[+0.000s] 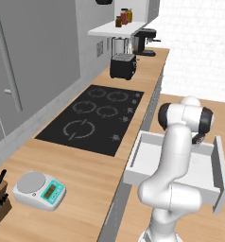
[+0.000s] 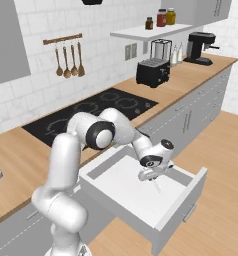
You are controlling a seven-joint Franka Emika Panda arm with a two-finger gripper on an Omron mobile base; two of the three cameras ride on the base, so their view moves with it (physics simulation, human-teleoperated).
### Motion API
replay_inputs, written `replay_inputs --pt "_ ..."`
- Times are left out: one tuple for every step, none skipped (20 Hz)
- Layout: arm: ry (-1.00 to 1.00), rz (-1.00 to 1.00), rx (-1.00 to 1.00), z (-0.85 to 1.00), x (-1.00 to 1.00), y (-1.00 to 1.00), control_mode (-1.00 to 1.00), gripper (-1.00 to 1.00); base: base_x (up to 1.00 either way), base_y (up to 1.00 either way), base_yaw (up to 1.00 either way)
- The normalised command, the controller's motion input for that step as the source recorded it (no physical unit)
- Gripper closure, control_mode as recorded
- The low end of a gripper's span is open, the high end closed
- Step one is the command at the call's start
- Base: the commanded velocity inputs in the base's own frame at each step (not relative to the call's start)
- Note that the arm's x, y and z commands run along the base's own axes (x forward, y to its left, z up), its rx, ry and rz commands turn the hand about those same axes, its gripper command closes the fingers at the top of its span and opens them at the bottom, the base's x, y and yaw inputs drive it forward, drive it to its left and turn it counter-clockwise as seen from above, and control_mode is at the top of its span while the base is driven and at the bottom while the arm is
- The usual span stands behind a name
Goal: Take a straw from the drawer in front and place it inside the glass cup on the dining counter.
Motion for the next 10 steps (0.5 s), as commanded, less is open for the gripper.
replay_inputs --pt "-0.1 0.0 -0.09 0.99 -0.42 0.0 -1.0 1.0 0.0 0.0 0.0" --pt "-0.1 0.0 -0.08 1.0 -0.43 0.0 -1.0 1.0 0.0 0.0 0.0" --pt "-0.1 0.0 -0.07 1.0 -0.44 0.0 -1.0 1.0 0.0 0.0 0.0" --pt "-0.1 0.0 -0.07 1.0 -0.46 0.0 -1.0 1.0 0.0 0.0 0.0" --pt "-0.09 0.0 -0.06 1.0 -0.45 0.0 -1.0 1.0 0.0 0.0 0.0" --pt "-0.07 0.0 -0.03 1.0 -0.43 0.02 -1.0 1.0 0.0 0.0 0.0" --pt "-0.06 0.0 -0.02 1.0 -0.42 0.01 -1.0 1.0 0.0 0.0 0.0" --pt "-0.06 0.0 -0.02 1.0 -0.43 0.03 -1.0 1.0 0.0 0.0 0.0" --pt "-0.04 0.0 -0.01 1.0 -0.44 0.05 -1.0 1.0 0.0 0.0 0.0" --pt "-0.04 0.0 0.0 1.0 -0.46 0.08 -1.0 1.0 0.0 0.0 0.0"
